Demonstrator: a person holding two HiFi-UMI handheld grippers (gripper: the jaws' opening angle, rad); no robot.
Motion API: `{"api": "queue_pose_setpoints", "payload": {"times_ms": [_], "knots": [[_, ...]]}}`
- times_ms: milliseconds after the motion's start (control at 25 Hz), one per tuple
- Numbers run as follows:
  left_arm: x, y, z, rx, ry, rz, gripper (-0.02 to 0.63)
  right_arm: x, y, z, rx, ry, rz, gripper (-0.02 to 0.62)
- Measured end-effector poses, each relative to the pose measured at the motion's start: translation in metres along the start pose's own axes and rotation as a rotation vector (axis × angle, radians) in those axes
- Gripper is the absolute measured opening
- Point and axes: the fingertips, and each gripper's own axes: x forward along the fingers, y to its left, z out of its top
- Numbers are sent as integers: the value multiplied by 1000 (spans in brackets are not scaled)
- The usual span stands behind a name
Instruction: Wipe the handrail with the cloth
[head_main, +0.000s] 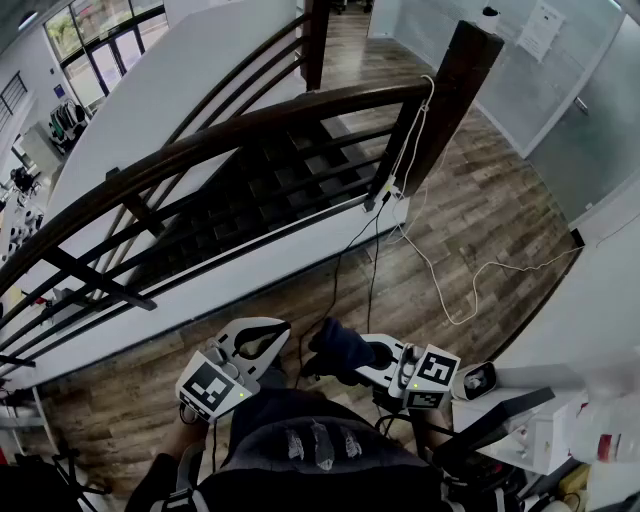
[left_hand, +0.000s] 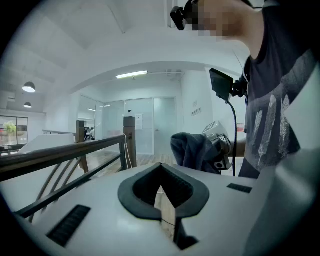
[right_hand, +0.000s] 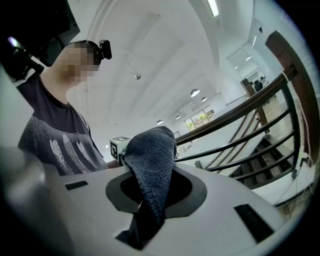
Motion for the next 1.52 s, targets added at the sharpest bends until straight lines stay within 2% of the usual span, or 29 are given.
{"api": "queue_pose_setpoints", "payload": {"times_ms": [160,280,400,440,520,640,760,880,1080,1200,1280,1400,1520], "knots": [[18,46,-1,-32,-25,-18,8,12,-42,22,22,-8,-58,60],[38,89,-13,-58,-41,-51,8,32,-86,46,-27,3,-118,60],[56,132,-20,-64,-31,-108,8,54,-123,96,-93,-39,-164,61],[59,149,-18,-55,-26,-117,8,60,-139,116,-103,-61,-198,61],[63,179,-7,-22,-29,-113,8,63,-179,153,-121,-86,-322,61],[69,209,6,-22,-47,-86,8,46,-243,201,-238,-32,-521,61],[95,229,1,-44,-25,-36,8,7,-347,254,-355,39,-705,61],[117,243,-8,-67,37,29,8,-34,-473,317,-402,51,-882,61],[154,252,-22,-155,132,171,8,-63,-650,374,-478,203,-1073,61],[172,258,-22,-164,172,213,8,-65,-713,375,-483,319,-1143,61],[175,262,-18,-182,181,252,8,-62,-730,362,-500,378,-1157,61],[173,263,-24,-200,213,304,8,-49,-731,350,-558,373,-1139,60],[168,263,-35,-197,241,326,8,-19,-716,342,-562,375,-1067,60]]}}
